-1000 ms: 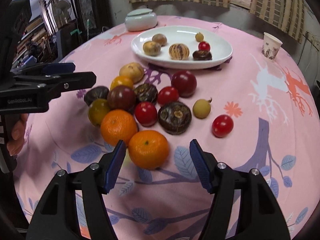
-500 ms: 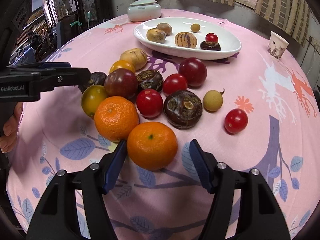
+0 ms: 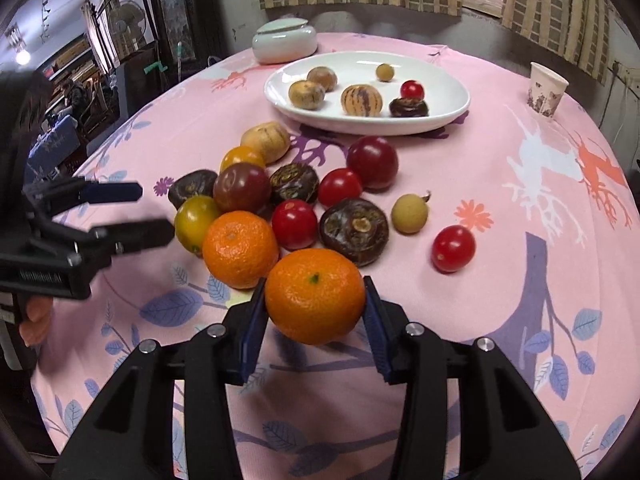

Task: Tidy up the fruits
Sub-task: 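Grasp a mandarin orange with the right tool, then grasp the dark green round fruit with the left tool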

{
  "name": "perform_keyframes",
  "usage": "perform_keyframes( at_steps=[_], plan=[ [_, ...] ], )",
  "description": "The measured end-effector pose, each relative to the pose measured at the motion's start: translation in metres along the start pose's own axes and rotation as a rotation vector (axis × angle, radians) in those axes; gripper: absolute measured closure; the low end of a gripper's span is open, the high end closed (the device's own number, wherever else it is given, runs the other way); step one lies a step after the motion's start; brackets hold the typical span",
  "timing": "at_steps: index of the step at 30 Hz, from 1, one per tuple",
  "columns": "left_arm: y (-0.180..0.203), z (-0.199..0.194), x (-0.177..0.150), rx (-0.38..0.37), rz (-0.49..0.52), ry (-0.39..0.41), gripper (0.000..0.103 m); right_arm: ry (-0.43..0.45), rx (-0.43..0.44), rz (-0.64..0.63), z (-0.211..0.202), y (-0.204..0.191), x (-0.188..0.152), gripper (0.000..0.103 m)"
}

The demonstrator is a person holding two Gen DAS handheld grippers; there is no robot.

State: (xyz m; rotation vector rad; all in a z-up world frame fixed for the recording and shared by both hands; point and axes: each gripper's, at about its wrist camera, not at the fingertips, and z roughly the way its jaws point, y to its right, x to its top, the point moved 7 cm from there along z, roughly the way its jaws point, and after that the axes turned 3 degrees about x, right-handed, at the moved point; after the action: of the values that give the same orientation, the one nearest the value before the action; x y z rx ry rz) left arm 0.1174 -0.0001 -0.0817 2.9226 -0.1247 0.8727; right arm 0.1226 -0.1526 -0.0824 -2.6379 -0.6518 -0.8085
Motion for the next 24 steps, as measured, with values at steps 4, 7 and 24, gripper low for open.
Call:
perform_keyframes(
  at_steps=[4, 7, 24],
  plan=[
    [-0.003, 0.005, 0.0, -0.011, -0.052, -0.017, 0.018, 0.005, 0.002, 0.011, -0.003, 0.003, 0.001, 0.058],
    [-0.003, 0.009, 0.003, -0.027, -0.104, -0.033, 0.019, 0.002, 0.009, 0.009, -0.003, 0.001, 0.001, 0.058],
    [0.015, 0.026, 0.008, -0.131, -0.173, -0.044, 0.062, -0.017, 0.02, 0.004, -0.002, -0.003, -0.004, 0.058]
  ],
)
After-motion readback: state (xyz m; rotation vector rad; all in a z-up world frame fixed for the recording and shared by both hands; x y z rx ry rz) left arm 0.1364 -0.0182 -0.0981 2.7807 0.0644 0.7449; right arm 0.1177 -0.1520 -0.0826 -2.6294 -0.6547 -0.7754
